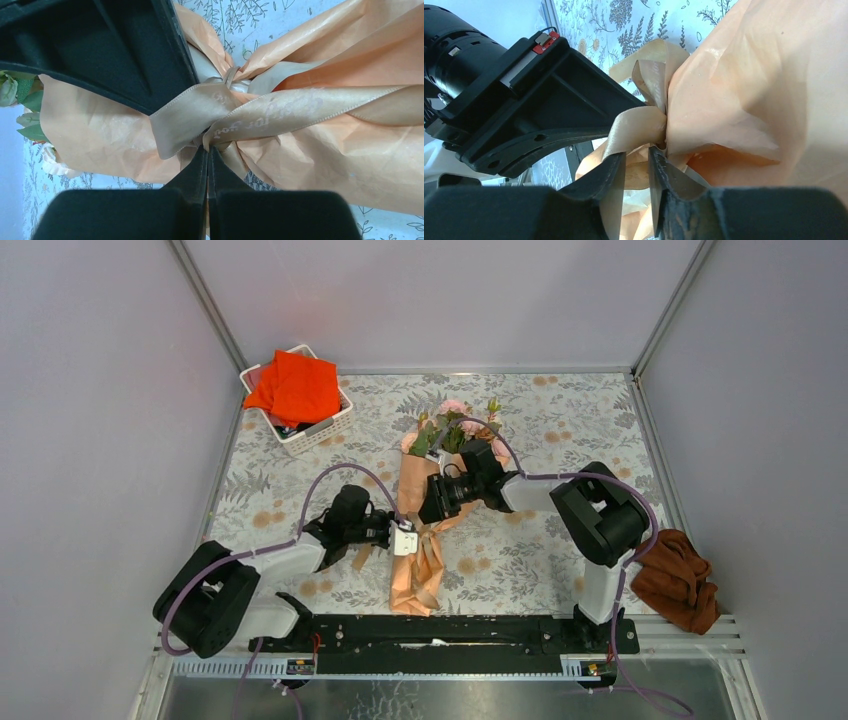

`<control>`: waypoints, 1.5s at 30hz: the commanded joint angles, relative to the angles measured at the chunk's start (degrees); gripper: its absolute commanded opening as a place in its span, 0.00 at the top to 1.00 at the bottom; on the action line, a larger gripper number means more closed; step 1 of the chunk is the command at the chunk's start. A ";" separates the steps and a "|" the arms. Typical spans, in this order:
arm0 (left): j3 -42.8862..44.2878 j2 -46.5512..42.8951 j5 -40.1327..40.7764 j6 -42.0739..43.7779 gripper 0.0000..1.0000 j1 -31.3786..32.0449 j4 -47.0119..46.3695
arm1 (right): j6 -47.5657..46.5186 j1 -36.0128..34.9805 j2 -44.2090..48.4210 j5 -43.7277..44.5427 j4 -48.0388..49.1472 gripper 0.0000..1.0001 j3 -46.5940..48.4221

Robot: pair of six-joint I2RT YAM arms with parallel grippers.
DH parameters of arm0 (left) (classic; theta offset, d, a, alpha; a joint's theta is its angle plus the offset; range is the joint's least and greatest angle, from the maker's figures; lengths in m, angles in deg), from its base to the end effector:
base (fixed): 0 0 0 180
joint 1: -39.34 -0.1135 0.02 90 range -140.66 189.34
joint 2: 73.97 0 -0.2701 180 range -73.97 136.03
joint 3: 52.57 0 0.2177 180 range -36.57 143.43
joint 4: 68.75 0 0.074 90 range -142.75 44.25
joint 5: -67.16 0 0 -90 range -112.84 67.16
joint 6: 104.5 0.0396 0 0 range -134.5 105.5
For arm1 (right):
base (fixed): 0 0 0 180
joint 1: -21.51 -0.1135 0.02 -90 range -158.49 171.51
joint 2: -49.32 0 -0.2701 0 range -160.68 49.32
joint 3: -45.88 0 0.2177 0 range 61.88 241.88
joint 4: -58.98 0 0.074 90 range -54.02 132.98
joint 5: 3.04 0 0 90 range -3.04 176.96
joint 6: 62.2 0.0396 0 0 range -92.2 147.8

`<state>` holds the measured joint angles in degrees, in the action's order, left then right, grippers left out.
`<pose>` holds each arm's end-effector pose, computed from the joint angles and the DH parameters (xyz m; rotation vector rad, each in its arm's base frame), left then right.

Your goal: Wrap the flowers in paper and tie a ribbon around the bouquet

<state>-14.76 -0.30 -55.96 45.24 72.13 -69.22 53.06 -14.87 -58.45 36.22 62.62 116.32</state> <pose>0.1630 -0.1308 0.1831 1.7169 1.2026 -0.3499 0.2700 0.2370 0.1838 -0.7899 2.1941 1.5402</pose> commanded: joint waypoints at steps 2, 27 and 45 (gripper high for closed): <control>0.72 0.69 0.49 1.43 1.00 0.14 -4.01 | -1.11 -0.49 -0.57 -2.62 0.25 0.65 3.07; 1.27 1.41 -1.09 -0.56 1.00 0.16 -7.97 | -4.03 -2.67 -1.94 -0.90 -5.24 0.57 5.42; 5.30 -4.49 -2.66 5.53 0.52 -2.23 10.66 | -4.76 -1.49 3.58 5.19 -5.26 1.00 1.53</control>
<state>-12.93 -1.72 -56.57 46.53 71.70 -66.99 49.89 -16.92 -59.08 39.37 57.48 118.48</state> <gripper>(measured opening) 0.420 0.011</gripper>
